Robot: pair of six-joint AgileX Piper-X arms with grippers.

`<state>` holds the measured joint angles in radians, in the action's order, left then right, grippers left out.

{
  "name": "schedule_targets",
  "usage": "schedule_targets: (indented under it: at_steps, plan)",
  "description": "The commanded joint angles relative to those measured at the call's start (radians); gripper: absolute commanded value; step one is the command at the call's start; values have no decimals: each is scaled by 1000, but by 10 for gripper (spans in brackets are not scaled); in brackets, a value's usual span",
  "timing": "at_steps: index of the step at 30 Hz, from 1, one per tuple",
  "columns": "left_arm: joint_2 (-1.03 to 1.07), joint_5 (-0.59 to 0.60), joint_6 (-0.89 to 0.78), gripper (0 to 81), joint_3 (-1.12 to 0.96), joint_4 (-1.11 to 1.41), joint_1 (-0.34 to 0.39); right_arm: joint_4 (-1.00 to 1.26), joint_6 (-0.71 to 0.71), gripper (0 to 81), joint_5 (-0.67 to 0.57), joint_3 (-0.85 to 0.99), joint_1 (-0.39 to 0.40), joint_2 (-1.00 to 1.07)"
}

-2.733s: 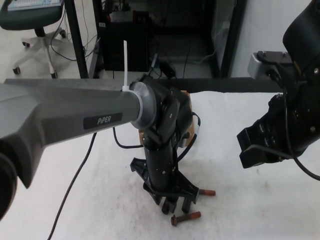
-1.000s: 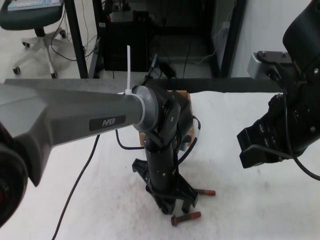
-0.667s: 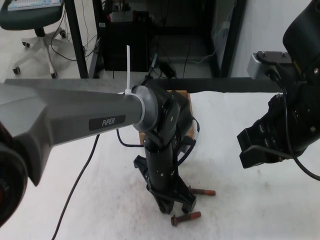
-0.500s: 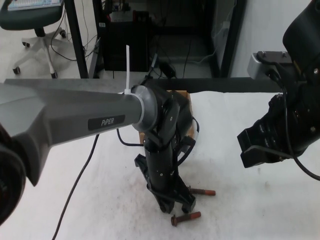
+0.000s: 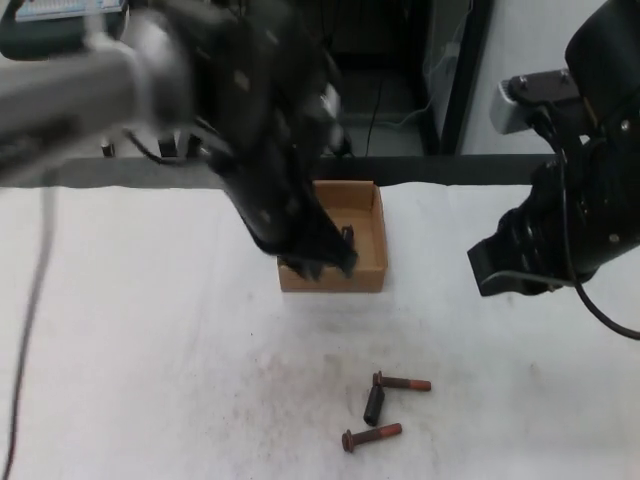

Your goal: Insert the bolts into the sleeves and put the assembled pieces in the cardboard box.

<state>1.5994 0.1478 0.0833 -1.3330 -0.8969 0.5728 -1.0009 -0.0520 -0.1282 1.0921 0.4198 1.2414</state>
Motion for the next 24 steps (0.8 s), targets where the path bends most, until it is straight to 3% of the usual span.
schedule_targets:
  at_steps: [1, 6, 10, 17, 24]
  plan:
    - [-109, 122, 9, 0, 91, 52, -38, 11, 12, 212, 2, 3, -4, 16]
    - [-337, 313, -1, 0, 365, 233, -87, 11, 58, 212, 2, 3, -4, 88]
    - [-515, 397, -83, 0, 591, 504, -119, 30, 108, 212, 2, 3, -4, 157]
    - [-733, 361, -289, 0, 820, 874, -180, 89, 214, 212, 2, 3, -4, 294]
    - [-773, 334, -286, 0, 847, 850, -237, 144, 233, 212, 2, 5, -4, 397]
